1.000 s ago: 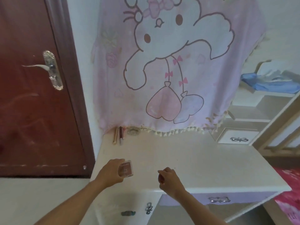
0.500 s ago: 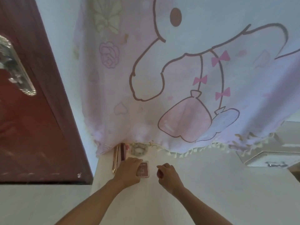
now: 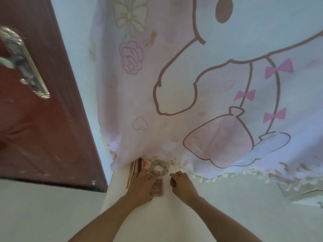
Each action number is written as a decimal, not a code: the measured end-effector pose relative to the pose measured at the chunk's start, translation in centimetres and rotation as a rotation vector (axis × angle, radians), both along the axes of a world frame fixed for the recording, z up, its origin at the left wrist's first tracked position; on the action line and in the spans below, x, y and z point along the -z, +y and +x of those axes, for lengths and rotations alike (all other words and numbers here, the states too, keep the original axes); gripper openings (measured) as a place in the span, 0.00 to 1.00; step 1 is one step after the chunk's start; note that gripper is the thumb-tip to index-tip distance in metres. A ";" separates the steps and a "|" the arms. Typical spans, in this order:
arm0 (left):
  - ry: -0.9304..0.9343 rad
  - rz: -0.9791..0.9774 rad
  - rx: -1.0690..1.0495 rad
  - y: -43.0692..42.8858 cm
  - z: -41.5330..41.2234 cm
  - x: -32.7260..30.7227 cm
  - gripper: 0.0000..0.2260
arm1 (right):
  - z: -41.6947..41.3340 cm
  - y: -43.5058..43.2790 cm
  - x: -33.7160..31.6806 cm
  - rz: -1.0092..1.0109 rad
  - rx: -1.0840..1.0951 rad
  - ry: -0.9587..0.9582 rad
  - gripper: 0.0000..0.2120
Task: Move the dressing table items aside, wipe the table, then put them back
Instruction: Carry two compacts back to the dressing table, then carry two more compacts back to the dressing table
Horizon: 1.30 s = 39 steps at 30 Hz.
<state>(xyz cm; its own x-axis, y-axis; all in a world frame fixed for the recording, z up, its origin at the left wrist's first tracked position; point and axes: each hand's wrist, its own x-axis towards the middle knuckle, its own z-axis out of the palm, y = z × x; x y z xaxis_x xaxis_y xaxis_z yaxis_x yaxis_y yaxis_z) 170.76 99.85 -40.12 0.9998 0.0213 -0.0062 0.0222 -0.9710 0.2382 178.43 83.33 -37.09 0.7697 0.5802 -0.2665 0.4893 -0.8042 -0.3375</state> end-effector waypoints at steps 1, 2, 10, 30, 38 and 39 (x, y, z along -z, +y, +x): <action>0.001 -0.004 0.004 0.0 0.0 0.4 0.41 | 0.2 0.2 0.2 0.000 -0.010 -0.002 0.11; 0.005 0.012 0.013 -0.1 -0.1 0.4 0.40 | 0.3 0.4 0.3 0.002 -0.021 -0.002 0.09; 0.135 0.060 -0.096 -0.5 -2.6 -0.8 0.32 | 0.9 1.4 1.8 0.040 -0.095 0.024 0.07; 0.039 0.050 -0.721 -3.6 -16.7 -9.5 0.24 | -6.0 2.8 -6.1 0.238 -0.574 -0.201 0.18; 0.022 0.050 -1.142 -4.3 -28.9 -12.1 0.23 | -17.4 8.0 -9.0 0.329 -0.957 -0.324 0.19; 0.012 0.053 -1.180 -4.4 -30.6 -12.4 0.23 | -18.9 8.6 -9.2 0.359 -0.998 -0.328 0.17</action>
<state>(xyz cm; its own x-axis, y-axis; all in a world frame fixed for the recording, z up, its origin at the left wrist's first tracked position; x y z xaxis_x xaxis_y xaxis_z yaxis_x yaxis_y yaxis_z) 140.20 95.43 -27.70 0.3613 0.9323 0.0136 0.9141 -0.3570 0.1920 159.50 91.89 -27.86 -0.0838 0.9815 0.1722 0.9710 0.1193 -0.2073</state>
